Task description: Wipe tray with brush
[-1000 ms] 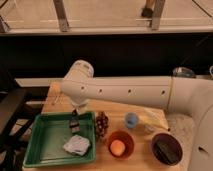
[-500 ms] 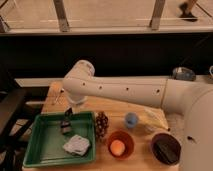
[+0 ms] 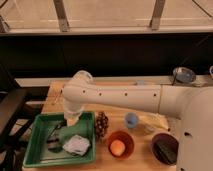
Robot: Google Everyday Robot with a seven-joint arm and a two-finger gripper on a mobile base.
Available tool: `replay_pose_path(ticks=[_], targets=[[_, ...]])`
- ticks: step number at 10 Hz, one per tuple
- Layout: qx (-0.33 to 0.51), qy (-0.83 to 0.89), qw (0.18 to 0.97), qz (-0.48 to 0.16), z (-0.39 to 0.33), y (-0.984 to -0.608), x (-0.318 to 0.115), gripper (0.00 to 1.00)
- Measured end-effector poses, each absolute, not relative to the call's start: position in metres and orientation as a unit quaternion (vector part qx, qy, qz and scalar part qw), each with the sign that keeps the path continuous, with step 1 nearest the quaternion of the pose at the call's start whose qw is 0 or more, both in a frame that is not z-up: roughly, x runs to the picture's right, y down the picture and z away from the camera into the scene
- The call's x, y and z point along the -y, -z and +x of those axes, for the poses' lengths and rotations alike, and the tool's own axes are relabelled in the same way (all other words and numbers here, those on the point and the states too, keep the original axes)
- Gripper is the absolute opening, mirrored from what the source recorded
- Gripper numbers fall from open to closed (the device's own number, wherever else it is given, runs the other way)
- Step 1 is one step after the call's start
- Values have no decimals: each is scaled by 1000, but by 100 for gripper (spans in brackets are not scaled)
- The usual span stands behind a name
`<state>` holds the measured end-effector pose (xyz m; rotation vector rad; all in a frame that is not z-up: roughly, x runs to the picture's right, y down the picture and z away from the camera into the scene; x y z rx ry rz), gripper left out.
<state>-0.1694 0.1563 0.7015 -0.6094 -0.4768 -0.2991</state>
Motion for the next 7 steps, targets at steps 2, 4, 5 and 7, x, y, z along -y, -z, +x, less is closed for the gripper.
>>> replay_pose_path(ticks=[2, 4, 5, 7], targets=[[214, 133, 918, -307, -142, -704, -159, 0], [189, 120, 925, -307, -117, -712, -146, 0], [182, 118, 927, -305, -114, -716, -136, 0], [172, 120, 931, -298, -115, -725, -112, 0]])
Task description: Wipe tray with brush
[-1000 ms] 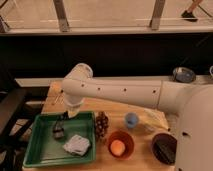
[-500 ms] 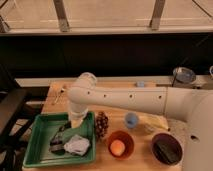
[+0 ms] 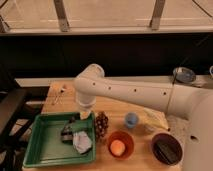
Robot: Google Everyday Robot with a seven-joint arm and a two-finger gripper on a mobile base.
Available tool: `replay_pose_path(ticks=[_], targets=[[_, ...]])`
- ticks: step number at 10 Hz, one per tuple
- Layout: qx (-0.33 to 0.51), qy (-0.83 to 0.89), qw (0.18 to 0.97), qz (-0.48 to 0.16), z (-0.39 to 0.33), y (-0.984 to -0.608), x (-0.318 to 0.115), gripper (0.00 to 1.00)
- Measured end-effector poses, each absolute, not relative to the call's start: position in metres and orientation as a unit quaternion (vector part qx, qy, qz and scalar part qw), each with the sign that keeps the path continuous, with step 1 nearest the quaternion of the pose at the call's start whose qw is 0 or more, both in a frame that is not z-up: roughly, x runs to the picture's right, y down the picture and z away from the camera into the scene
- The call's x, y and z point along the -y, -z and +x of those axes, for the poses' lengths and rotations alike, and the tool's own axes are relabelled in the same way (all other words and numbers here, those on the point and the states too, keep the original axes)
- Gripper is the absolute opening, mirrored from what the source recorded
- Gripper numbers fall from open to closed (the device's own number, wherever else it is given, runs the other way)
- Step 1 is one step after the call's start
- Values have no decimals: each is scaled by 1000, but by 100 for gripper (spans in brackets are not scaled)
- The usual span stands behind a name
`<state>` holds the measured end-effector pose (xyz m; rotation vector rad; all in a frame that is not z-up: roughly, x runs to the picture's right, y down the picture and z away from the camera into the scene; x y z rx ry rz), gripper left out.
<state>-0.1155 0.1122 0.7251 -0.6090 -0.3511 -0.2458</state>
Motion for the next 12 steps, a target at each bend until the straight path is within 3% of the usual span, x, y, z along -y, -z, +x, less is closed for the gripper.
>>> replay_pose_path(ticks=[3, 7, 12], targets=[[177, 134, 930, -294, -139, -734, -96, 0], [210, 168, 912, -311, -177, -724, -130, 0], [186, 154, 910, -336, -132, -721, -154, 0]])
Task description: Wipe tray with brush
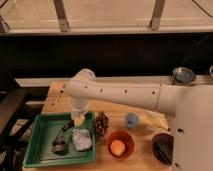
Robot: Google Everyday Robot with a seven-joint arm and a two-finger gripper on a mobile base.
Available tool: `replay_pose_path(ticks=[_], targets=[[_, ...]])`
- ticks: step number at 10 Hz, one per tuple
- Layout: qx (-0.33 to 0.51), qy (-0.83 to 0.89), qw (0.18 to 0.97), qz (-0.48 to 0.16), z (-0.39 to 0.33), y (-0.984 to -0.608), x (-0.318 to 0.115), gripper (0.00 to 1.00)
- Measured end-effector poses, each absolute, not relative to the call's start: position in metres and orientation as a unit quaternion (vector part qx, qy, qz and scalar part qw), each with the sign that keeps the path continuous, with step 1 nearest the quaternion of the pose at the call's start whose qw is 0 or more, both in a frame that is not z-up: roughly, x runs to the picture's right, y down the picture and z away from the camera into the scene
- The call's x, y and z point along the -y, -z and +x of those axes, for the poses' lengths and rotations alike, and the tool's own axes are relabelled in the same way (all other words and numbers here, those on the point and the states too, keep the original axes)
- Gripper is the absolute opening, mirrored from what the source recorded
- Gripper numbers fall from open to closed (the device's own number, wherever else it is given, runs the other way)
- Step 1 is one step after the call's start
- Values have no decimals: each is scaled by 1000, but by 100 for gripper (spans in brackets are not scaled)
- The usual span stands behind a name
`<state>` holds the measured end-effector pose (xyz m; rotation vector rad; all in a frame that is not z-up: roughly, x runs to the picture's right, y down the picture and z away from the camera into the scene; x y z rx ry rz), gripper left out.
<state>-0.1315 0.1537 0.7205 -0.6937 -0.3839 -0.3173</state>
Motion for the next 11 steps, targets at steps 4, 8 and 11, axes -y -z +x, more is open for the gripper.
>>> replay_pose_path(ticks=[4, 8, 11], targets=[[132, 149, 927, -319, -105, -737, -112, 0], [136, 167, 929, -302, -142, -745, -87, 0], [168, 188, 915, -315, -174, -742, -114, 0]])
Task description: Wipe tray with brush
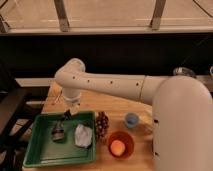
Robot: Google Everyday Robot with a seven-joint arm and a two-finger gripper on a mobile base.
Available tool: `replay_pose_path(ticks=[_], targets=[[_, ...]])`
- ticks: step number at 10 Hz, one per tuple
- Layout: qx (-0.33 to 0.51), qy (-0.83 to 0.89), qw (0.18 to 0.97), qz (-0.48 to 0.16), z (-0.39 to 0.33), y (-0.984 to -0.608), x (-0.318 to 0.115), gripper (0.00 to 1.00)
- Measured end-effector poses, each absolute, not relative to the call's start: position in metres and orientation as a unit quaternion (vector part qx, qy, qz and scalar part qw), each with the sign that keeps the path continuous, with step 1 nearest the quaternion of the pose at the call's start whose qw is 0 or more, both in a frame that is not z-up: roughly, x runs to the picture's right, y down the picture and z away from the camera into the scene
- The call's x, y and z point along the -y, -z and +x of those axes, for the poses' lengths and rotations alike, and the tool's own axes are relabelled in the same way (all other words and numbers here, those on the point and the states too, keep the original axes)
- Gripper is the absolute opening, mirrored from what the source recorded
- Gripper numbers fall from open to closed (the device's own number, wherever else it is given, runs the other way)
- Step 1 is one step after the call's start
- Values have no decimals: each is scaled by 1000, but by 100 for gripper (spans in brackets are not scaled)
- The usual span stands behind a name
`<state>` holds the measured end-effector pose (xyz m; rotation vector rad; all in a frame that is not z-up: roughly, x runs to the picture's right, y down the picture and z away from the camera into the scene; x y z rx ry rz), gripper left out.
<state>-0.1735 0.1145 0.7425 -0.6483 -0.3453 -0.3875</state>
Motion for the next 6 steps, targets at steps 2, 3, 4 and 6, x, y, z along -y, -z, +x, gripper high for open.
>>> replay_pose_path(ticks=[2, 3, 4, 6], targets=[[181, 190, 910, -322, -174, -733, -136, 0], [182, 186, 909, -325, -166, -729, -143, 0], [176, 180, 911, -327, -153, -728, -145, 0], [157, 161, 918, -326, -124, -731, -134, 0]])
